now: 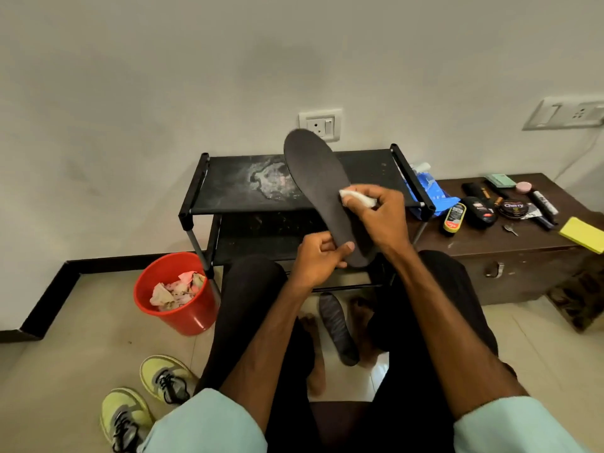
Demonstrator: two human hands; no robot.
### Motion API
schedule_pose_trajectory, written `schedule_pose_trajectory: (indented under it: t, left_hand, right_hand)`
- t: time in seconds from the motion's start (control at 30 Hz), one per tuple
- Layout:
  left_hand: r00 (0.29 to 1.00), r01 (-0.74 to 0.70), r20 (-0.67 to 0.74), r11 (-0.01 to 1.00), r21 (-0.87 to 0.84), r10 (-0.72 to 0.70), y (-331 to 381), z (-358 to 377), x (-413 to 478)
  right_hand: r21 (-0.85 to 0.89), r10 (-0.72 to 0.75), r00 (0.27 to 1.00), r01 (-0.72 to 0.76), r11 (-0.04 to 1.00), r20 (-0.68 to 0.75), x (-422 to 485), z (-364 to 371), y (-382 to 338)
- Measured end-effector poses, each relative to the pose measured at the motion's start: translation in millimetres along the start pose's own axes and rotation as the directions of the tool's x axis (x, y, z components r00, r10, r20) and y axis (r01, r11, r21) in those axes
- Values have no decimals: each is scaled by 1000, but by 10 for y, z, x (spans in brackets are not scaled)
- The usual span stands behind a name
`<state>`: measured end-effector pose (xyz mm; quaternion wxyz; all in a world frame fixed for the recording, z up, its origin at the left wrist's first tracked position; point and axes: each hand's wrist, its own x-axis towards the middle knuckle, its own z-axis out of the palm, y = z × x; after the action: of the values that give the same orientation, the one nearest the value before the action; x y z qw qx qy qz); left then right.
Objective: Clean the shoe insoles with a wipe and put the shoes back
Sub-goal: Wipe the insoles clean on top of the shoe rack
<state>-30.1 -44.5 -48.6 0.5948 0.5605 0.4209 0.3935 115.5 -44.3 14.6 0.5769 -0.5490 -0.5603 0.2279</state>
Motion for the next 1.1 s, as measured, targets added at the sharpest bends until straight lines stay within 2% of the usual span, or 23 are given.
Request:
schedule_pose_trajectory:
  t: [0.1,0.2,0.3,0.4,0.57,0.7,0.8,0.9,1.0,1.07,1.1]
  left_hand:
    - [983,106,143,993,60,-114,-66,-35,-255]
    - [920,178,331,976,127,-211,-70,-49,-418]
    - [839,203,453,947,250,-300,-54,-22,-503]
    - [762,219,506,897,384,-403,-64,-36,-587]
    - [664,320,473,792,520,-579,-92,-125,-676]
    - [623,377,386,694,614,-680,-96,-72,-707]
    - [592,450,314,628,635,-742,-177,-17,-704]
    - [572,491,232,555,672,-787,-336,89,-685]
    - [604,499,181,545,674,-776,-614,215,-606]
    - [580,567,139,520,639,-803,-768,301,-578]
    - [554,646,114,512,566,-825,-858,362,-613]
  right_hand:
    - [-107,42,997,-49,993,-59,-268,-177,94]
    - [-268,71,980,-121,956,-188,-438,-316,109]
    - [-387,-39,959,-76,919,-282,-502,-355,10]
    - [-428,-67,973,-35,903,-219,-542,-382,-149]
    - [-443,134,989,-96,891,55,-727,-421,-240]
    - [-503,239,955,-121,856,176,-822,-381,-197]
    - [-556,362,901,-178,812,240,-908,-288,-83]
    - [-605,476,850,-261,752,226,-941,-176,84]
    - [-629,567,808,-361,689,157,-925,-47,258]
    - [-578,600,795,-451,680,85,-887,74,360]
    - [-531,619,784,-507,678,42,-878,139,391]
